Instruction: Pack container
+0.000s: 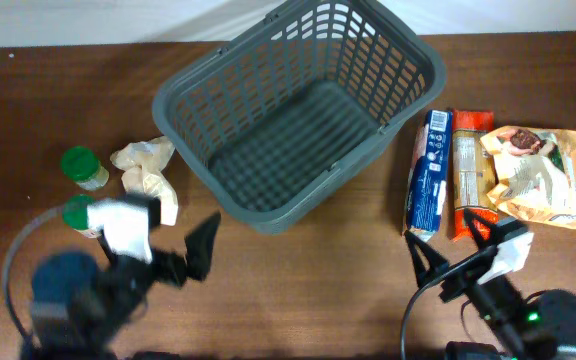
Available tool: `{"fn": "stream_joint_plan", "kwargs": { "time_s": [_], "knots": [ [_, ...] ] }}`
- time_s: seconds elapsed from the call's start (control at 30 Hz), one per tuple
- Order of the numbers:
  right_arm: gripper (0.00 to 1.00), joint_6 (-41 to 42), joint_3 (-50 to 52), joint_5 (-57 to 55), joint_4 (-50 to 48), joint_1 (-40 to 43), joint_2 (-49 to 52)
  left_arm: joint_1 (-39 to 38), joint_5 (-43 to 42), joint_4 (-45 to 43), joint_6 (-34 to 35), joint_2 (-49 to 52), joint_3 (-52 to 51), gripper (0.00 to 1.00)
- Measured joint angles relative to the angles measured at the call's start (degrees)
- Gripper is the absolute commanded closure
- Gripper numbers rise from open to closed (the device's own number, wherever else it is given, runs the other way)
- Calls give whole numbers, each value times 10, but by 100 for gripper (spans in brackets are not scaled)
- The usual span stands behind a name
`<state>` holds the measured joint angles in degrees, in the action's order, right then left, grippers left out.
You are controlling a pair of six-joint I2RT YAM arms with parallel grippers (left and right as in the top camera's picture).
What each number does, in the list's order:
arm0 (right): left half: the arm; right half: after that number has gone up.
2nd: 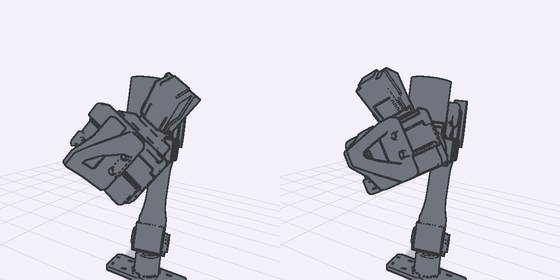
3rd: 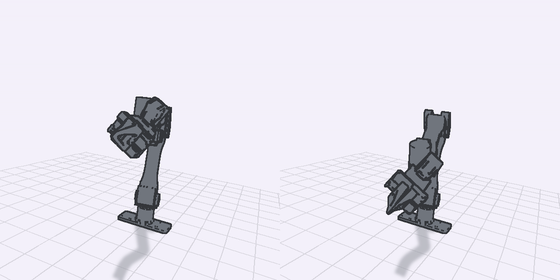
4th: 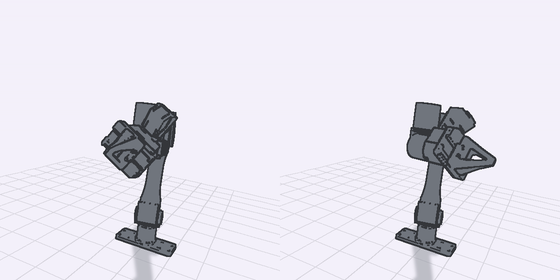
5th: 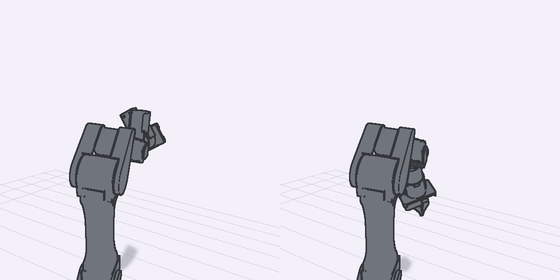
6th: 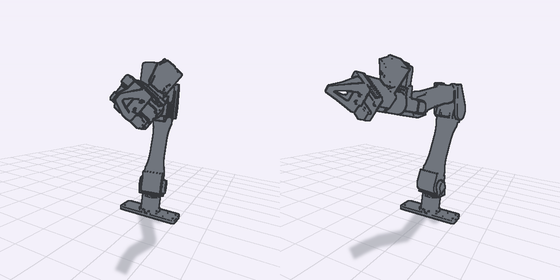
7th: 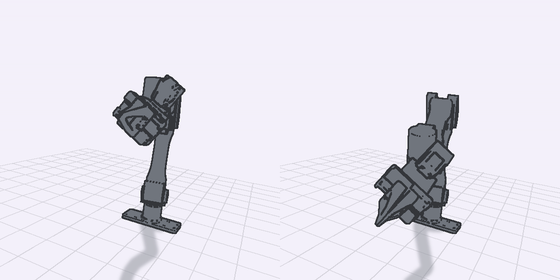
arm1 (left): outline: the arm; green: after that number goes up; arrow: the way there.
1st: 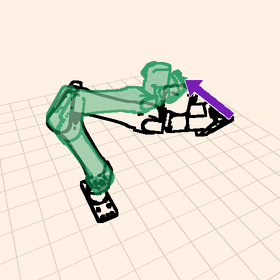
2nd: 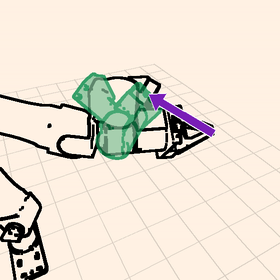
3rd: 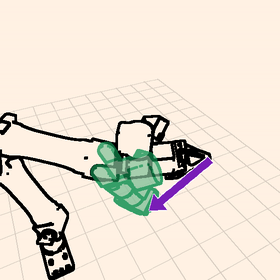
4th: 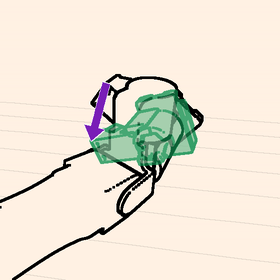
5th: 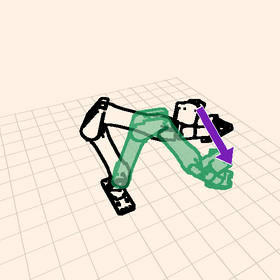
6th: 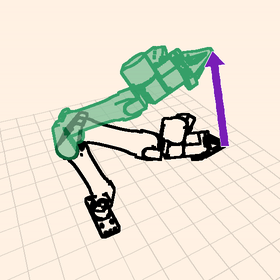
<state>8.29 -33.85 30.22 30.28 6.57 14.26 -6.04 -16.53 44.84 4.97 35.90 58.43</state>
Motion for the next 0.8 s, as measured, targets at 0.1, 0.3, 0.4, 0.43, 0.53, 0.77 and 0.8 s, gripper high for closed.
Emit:
{"fn": "stream_joint_plan", "kwargs": {
  "time_s": [0.1, 0.3, 0.4, 0.43, 0.53, 0.77, 0.8],
  "knots": [
    [1, -44, -139, -4, 108, 0, 112, 0, 9, 67, -17, 122, 137, 1],
    [1, -118, -446, -56, 337, 0, 344, 0, 22, 180, -45, 297, 360, 1],
    [1, -133, -581, -73, 404, 0, 436, 0, 24, 222, -76, 349, 441, 1],
    [1, -138, -629, -72, 429, 0, 466, 0, 24, 223, -86, 358, 457, 1],
    [6, -143, -706, -61, 472, 0, 517, 0, 19, 223, -104, 367, 487, 10],
    [51, -133, -752, -41, 475, 0, 572, -5, -10, 280, -114, 349, 506, 98],
    [58, -129, -756, -45, 475, 0, 579, -11, -12, 301, -111, 346, 508, 98]
  ]
}}
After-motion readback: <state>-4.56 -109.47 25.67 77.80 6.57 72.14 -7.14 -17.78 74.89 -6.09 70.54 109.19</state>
